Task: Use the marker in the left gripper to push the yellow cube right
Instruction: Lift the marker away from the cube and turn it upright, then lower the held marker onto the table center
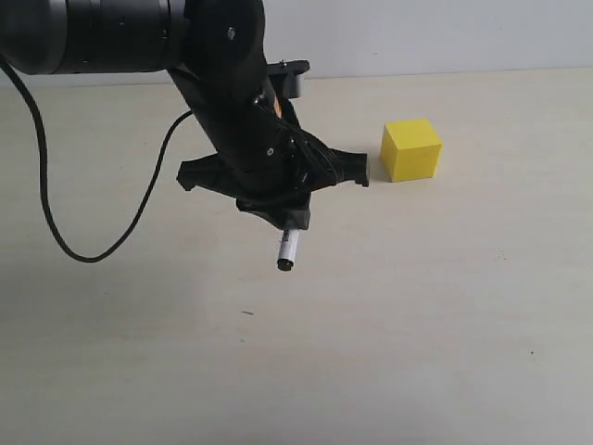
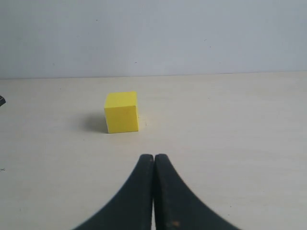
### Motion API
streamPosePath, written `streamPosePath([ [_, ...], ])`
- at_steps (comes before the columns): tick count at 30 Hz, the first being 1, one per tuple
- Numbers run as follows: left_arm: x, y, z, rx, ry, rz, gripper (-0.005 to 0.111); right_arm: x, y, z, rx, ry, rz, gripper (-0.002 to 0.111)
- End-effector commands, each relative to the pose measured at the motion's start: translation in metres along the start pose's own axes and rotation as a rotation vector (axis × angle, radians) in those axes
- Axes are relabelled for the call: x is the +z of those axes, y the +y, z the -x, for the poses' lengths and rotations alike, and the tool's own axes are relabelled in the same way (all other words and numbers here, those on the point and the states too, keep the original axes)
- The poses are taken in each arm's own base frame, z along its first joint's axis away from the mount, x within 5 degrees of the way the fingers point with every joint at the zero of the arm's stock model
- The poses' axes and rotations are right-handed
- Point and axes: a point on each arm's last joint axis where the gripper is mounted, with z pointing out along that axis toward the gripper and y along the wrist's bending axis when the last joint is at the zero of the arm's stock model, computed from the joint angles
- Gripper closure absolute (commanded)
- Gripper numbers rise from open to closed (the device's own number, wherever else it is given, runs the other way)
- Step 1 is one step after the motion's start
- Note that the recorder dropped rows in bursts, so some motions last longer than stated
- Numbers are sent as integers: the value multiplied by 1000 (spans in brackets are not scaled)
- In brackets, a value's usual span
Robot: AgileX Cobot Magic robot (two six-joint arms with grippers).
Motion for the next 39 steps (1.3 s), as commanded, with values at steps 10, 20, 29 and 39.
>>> streamPosePath([
  [10,-63,-22,22,23,-35,-40,107,0,-1,-1,-4,-5,-6,108],
  [20,-105,-29,35,-79,-114,-10,107,0,-1,-1,-4,-5,-6,108],
  [29,-126,-36,45,-84,-194,-49,107,0,-1,-1,-4,-5,-6,108],
  [39,-58,-33,52,-50,-155,164,107,0,-1,-1,-4,-5,-6,108],
])
